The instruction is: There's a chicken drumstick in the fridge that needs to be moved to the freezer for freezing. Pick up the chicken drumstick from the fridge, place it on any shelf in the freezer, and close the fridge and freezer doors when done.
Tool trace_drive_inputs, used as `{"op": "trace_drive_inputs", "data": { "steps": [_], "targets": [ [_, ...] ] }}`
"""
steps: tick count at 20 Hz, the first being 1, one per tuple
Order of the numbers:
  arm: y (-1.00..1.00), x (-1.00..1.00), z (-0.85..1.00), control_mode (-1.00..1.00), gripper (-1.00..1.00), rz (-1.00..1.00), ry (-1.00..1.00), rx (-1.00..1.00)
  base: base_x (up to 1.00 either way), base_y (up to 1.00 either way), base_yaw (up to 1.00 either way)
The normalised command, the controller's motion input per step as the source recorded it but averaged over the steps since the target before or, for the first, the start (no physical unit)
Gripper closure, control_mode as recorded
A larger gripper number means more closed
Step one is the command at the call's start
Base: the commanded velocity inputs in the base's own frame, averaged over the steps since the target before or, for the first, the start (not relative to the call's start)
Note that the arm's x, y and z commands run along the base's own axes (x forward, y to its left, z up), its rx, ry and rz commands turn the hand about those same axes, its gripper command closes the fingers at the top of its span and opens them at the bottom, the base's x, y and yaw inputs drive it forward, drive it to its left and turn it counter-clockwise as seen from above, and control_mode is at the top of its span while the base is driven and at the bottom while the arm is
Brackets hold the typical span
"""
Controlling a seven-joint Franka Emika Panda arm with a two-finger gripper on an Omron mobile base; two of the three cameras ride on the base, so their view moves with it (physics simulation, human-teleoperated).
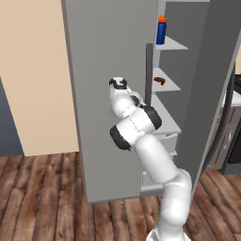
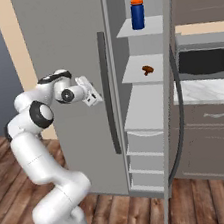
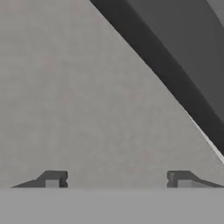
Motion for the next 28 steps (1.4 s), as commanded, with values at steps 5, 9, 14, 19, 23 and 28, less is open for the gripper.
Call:
{"op": "trace_drive_inputs", "data": {
  "steps": [5,9,14,19,23,28],
  "targets": [
    [-0.16,-0.37,0.52,-1.0,-1.0,0.0,0.0,0.01,0.0,0.0,0.0],
    [-0.1,-0.78,0.8,-1.0,-1.0,0.04,0.0,0.02,0.0,0.0,0.0],
    [-0.21,-0.95,1.0,-1.0,-1.0,0.09,-0.02,0.02,0.0,0.0,0.0],
    [-0.2,-1.0,0.99,-1.0,-1.0,0.1,-0.02,0.01,0.0,0.0,0.0],
    [-0.29,-1.0,0.58,-1.0,-1.0,0.09,0.0,0.0,0.0,0.0,0.0],
    [-0.36,-1.0,0.02,-1.0,-1.0,0.07,-0.03,0.0,0.0,0.0,0.0]
  ]
}}
